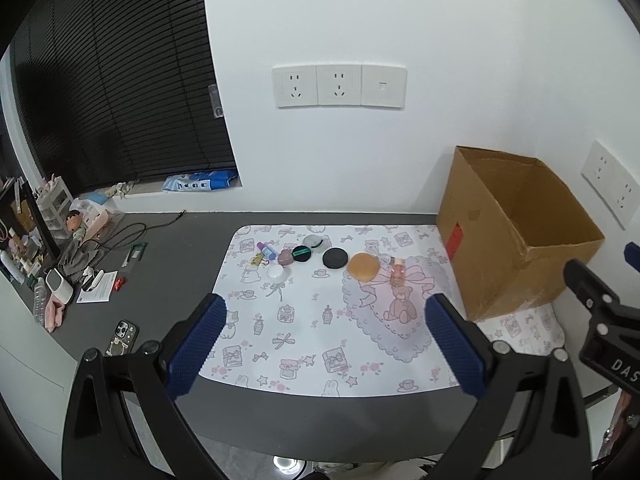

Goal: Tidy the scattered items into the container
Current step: 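Move both tools toward the items on the mat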

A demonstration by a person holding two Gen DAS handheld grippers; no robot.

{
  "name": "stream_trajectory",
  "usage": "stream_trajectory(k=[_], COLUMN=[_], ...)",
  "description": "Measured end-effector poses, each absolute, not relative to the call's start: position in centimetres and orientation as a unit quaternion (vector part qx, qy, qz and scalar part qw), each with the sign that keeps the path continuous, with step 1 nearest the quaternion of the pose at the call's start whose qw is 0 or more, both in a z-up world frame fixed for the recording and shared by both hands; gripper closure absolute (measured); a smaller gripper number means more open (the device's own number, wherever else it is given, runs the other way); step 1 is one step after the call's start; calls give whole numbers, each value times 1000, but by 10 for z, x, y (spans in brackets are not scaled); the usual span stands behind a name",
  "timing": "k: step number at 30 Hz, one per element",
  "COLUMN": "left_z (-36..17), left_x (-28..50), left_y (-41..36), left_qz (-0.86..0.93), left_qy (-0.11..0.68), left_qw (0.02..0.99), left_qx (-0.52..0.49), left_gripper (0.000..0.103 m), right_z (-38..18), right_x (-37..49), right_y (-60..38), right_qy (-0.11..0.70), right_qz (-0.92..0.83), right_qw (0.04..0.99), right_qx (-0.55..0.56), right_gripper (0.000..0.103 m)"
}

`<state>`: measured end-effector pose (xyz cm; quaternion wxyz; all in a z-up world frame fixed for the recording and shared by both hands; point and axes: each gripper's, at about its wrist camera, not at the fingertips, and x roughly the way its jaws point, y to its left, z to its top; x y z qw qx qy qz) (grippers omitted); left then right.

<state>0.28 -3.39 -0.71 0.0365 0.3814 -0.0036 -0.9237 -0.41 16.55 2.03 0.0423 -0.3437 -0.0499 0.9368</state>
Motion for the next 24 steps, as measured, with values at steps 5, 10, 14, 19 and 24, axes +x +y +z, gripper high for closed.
stream_trajectory(k=[5, 10, 14, 19, 24], left_z=[-8, -12, -18, -29, -49], left_x=[0, -6, -11, -22, -38], left_y=[-44, -57, -66, -80, -95], left_qz=[-924, -921, -920, -917, -912], left_qy=[1, 10, 15, 24, 31], left_qw=[49, 59, 63, 66, 72], left_qx=[380, 384, 387, 393, 403], left_gripper=[3, 3, 3, 3, 3], right_z=[19, 14, 8, -2, -17], right_x=[-11, -18, -27, -39, -55], right_y=[160, 153, 149, 139, 125], right_qy=[-51, -53, -48, -50, -55], right_qz=[936, 935, 933, 931, 927], right_qw=[36, 27, 15, 2, -12], right_qx=[-346, -351, -358, -363, -371], right_gripper=[0, 0, 0, 0, 0])
